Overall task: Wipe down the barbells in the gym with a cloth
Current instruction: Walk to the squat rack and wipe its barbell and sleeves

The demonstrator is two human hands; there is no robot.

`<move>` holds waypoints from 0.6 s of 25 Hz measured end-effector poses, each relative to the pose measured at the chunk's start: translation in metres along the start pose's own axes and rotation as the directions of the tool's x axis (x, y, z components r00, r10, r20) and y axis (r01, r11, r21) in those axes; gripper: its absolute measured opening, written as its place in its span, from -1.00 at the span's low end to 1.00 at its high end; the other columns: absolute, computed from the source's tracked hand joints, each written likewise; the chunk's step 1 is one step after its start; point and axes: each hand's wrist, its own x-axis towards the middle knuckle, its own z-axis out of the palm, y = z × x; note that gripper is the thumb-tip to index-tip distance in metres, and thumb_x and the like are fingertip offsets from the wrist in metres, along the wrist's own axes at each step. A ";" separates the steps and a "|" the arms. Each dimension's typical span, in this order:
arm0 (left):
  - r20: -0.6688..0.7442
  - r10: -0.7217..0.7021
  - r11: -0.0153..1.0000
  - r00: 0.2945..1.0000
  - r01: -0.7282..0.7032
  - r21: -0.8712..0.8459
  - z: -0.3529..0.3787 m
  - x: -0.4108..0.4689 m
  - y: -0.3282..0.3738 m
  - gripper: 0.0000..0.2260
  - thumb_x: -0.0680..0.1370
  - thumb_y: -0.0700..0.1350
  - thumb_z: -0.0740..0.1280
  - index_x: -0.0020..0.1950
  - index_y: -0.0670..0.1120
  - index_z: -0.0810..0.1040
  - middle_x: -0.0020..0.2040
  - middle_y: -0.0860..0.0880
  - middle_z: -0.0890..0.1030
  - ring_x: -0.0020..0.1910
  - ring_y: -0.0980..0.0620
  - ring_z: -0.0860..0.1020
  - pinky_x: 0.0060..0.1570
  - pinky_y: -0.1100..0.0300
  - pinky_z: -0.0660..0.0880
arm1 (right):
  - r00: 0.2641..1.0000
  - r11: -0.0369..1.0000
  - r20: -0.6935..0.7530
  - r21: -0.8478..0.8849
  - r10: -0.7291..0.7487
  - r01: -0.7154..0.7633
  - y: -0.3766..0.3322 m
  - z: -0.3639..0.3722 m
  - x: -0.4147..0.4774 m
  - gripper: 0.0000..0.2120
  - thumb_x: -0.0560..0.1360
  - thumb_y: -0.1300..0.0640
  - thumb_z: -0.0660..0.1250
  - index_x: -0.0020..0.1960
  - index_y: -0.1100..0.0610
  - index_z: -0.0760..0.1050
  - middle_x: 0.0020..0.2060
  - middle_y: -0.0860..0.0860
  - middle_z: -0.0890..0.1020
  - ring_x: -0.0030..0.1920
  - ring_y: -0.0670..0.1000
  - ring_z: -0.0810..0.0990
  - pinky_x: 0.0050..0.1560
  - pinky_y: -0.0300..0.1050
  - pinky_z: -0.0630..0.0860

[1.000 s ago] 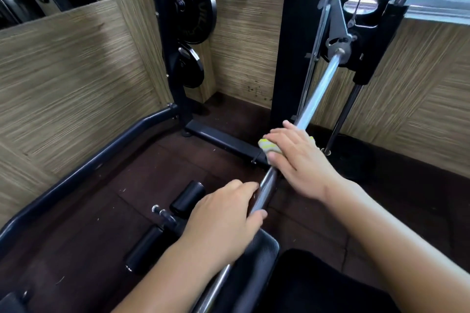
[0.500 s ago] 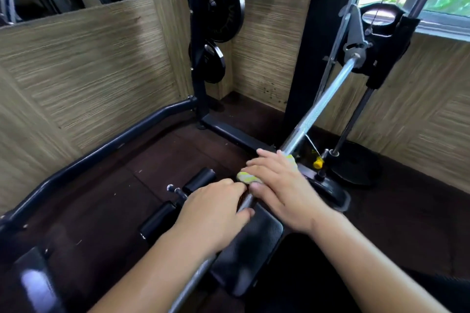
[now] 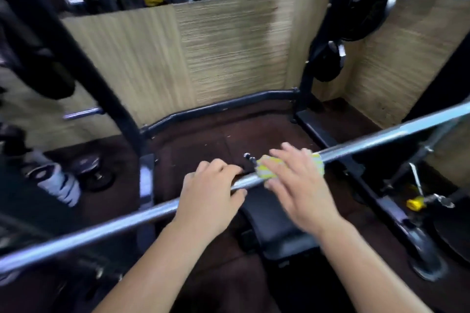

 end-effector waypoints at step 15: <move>-0.274 -0.275 0.952 0.921 0.301 0.056 -0.033 -0.123 -0.131 -0.71 0.50 0.22 0.28 0.18 0.19 0.55 0.05 0.20 0.54 0.08 0.03 0.51 0.18 -0.05 0.45 | 0.992 0.991 -0.043 0.053 -0.119 0.121 -0.103 0.043 0.004 -0.56 0.61 -0.04 0.19 0.46 -0.03 0.48 0.41 0.03 0.53 0.50 0.18 0.41 0.55 0.24 0.17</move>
